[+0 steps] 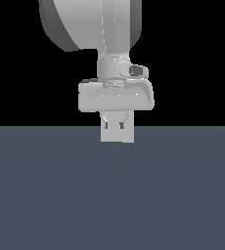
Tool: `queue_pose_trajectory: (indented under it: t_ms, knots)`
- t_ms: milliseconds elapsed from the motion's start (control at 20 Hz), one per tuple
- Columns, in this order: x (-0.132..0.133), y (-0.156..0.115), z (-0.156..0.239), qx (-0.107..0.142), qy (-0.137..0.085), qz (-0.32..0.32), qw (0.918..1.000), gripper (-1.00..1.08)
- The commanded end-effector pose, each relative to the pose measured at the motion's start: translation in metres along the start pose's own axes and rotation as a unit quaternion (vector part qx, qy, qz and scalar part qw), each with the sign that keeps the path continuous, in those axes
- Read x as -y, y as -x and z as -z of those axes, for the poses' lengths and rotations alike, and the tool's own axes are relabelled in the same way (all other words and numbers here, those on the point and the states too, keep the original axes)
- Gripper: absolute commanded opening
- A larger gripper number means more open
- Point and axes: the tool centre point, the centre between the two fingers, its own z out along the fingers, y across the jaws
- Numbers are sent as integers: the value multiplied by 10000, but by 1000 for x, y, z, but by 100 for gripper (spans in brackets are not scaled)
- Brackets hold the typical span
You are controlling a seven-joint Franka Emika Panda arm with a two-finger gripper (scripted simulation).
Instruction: Plug the charger into the wall socket.
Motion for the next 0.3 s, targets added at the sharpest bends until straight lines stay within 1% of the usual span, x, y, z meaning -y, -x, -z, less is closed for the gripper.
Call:
queue_pose_trajectory:
  t_ms: [0,250]
  knots:
    - [0,-6,0,-1,-1,1,10000,-100]
    - [0,-9,-1,-1,-1,1,10000,-100]
